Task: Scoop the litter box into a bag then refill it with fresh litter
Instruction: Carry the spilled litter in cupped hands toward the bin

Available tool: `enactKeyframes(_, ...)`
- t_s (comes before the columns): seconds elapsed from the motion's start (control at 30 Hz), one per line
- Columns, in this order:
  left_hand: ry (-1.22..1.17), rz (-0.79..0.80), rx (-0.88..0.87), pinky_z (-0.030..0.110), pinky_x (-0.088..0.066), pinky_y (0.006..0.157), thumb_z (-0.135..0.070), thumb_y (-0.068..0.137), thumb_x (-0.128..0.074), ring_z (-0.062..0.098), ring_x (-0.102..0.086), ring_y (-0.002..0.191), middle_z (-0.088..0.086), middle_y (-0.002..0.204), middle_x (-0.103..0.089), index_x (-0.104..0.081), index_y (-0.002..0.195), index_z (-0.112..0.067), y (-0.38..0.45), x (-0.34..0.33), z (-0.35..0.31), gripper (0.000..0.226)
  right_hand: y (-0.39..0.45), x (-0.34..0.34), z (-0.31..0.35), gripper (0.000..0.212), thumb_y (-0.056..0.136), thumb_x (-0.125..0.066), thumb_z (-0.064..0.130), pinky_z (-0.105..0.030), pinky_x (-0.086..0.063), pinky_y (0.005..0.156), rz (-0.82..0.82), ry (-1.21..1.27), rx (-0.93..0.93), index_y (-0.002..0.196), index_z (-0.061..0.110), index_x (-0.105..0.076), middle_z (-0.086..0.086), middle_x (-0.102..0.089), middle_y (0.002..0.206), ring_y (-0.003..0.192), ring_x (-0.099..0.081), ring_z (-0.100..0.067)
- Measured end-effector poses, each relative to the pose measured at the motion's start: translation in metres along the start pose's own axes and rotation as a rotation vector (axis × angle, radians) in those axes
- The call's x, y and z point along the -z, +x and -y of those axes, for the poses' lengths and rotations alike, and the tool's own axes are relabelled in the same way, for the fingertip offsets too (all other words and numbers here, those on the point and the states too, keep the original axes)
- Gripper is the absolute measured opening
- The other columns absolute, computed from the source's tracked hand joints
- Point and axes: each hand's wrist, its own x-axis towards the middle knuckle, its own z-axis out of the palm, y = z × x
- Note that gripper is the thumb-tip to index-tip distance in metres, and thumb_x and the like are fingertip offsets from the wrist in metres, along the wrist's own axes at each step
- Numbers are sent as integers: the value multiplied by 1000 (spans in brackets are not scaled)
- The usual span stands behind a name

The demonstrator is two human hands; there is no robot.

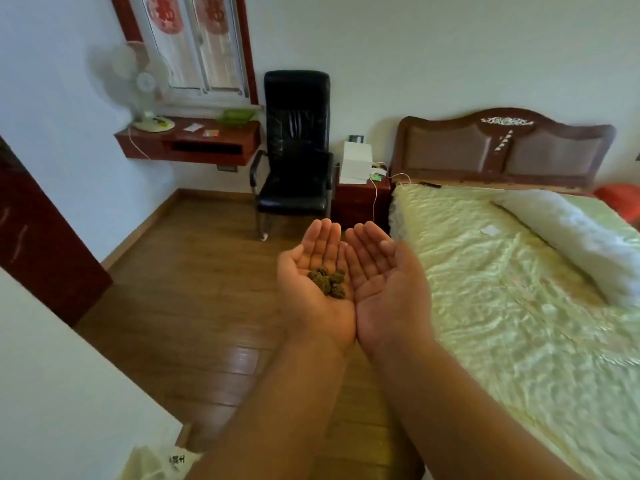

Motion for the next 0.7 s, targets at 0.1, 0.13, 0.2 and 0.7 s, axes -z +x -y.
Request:
enactKeyframes(0.1,20,6,44,42,-45,112,-24,102,-40,26,-70,115,11,120,-74,-70,124,-5,9,-7,13,42,9,3,11,30,100,-48,12,-36,-57,90,-7,-8,37,118,2,-69,-16,-76,111,103,-75,-26)
enactKeyframes(0.13,24,11,55,42,-46,112,-25,102,-40,26,-70,115,12,120,-74,-70,124,-5,12,-10,17,42,13,4,15,29,100,-48,11,-34,-58,87,-11,-13,40,119,2,-69,-16,-76,110,102,-75,-26)
enactKeyframes(0.2,27,18,59,41,-46,111,-25,102,-40,26,-70,114,12,120,-74,-70,124,-5,20,-16,25,42,24,4,24,29,100,-49,10,-32,-59,84,-11,-14,28,119,1,-68,-16,-76,109,101,-75,-26)
enactKeyframes(0.7,39,36,17,40,-44,113,-23,101,-40,25,-69,117,11,120,-74,-71,122,-5,114,-81,90,42,144,5,91,31,99,-47,11,-35,-57,92,-3,26,-7,118,0,-69,-17,-76,108,100,-75,-27)
